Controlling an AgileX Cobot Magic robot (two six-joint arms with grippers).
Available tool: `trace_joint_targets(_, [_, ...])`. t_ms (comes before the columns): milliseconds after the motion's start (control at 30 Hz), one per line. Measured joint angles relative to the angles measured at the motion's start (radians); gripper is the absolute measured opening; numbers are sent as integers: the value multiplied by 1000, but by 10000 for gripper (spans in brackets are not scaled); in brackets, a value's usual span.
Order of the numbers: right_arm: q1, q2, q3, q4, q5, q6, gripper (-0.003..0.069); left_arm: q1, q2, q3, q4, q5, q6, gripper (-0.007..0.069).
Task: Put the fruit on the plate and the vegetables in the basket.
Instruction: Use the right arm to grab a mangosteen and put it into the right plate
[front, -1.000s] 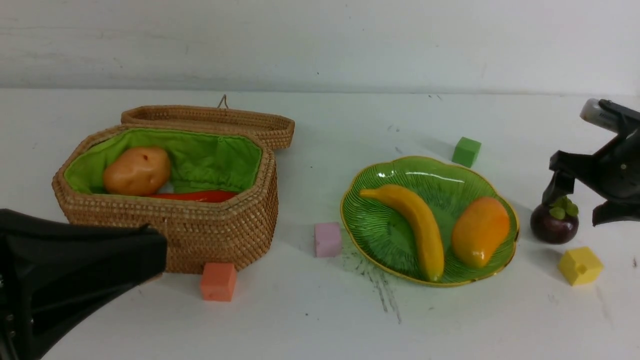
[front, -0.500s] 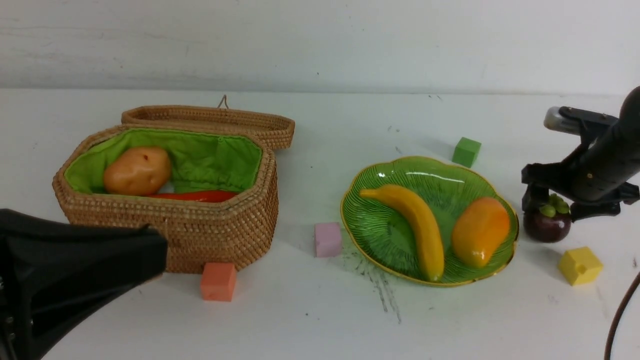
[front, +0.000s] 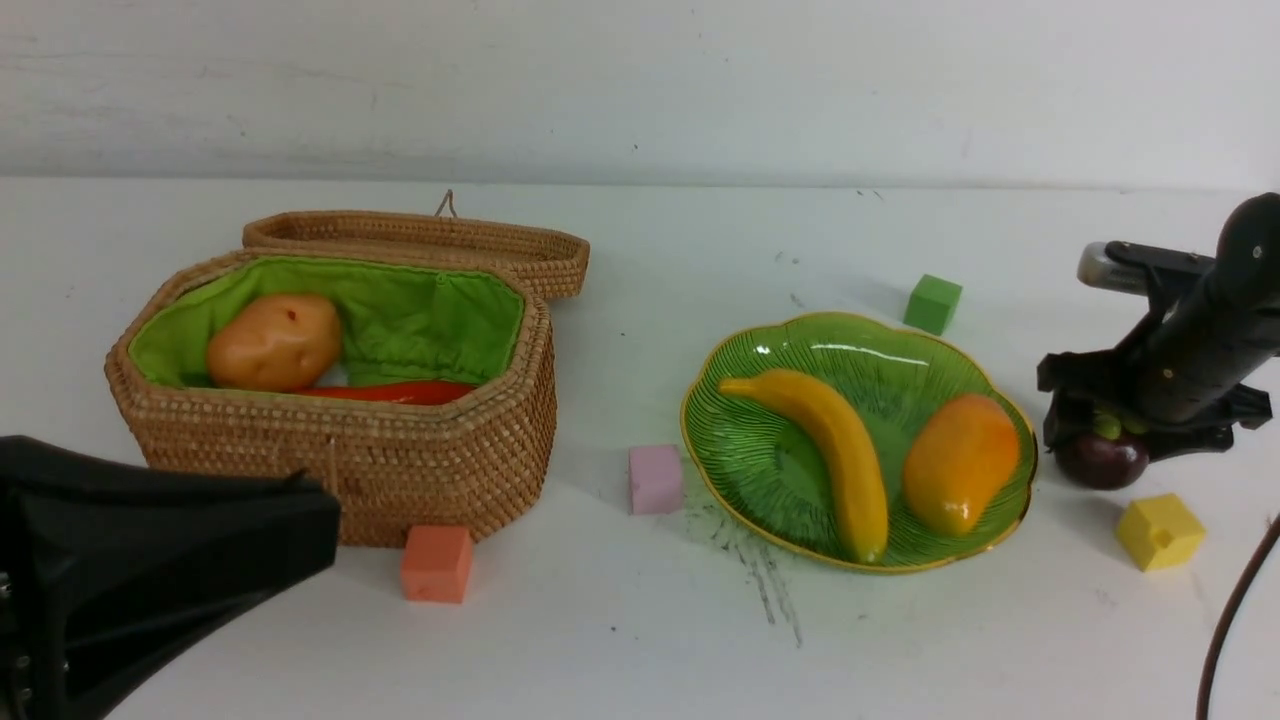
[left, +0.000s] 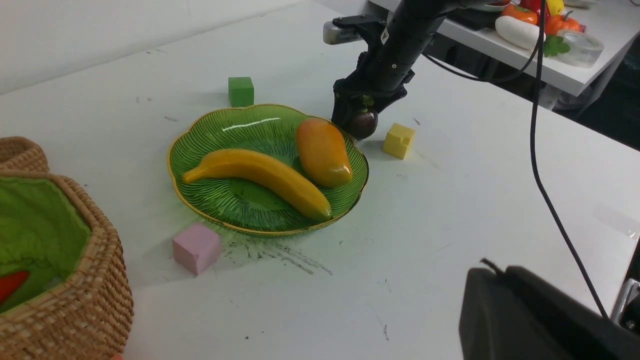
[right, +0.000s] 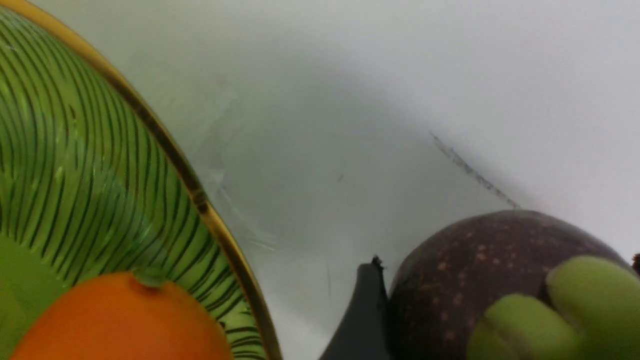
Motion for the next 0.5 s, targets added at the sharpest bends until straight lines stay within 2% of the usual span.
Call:
trace_joint_targets(133, [0, 1, 0, 4, -1, 0, 580, 0, 0, 0, 0, 2, 0, 17])
trace_joint_targets(500, [2, -81, -8, -1, 45, -14, 579, 0, 0, 0, 0, 12, 2, 17])
